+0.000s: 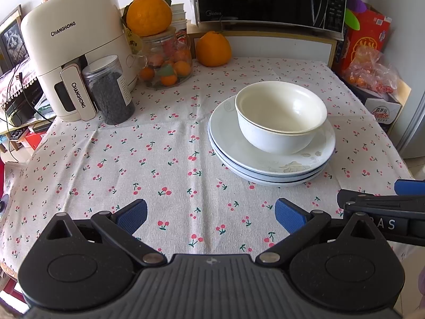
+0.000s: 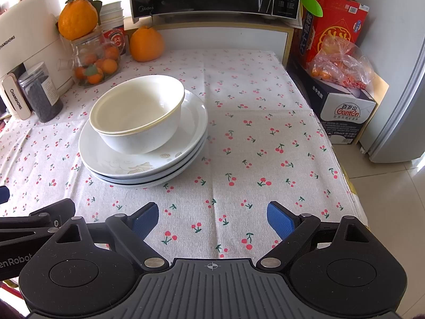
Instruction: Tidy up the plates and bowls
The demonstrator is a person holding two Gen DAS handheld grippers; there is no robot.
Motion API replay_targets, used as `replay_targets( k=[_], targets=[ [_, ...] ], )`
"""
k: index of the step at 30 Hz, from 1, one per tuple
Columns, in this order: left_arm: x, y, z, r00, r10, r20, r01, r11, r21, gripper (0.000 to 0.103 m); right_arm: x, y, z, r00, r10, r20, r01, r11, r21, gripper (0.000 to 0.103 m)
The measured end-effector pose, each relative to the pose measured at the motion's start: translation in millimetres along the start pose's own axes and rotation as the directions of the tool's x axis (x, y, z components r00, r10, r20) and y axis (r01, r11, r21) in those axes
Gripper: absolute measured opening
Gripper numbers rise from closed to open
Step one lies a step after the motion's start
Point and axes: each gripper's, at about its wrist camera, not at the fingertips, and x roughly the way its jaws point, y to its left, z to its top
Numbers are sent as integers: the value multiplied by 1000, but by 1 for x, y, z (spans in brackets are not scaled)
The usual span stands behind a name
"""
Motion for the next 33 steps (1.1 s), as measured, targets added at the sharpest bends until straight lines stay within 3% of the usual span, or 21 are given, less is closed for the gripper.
replay_targets(
  k=[33],
  targets=[
    [1, -4, -2, 1000, -12, -13, 12, 1000, 20, 103, 3, -4, -3, 1000, -4, -4, 4, 1000, 4, 91]
  ],
)
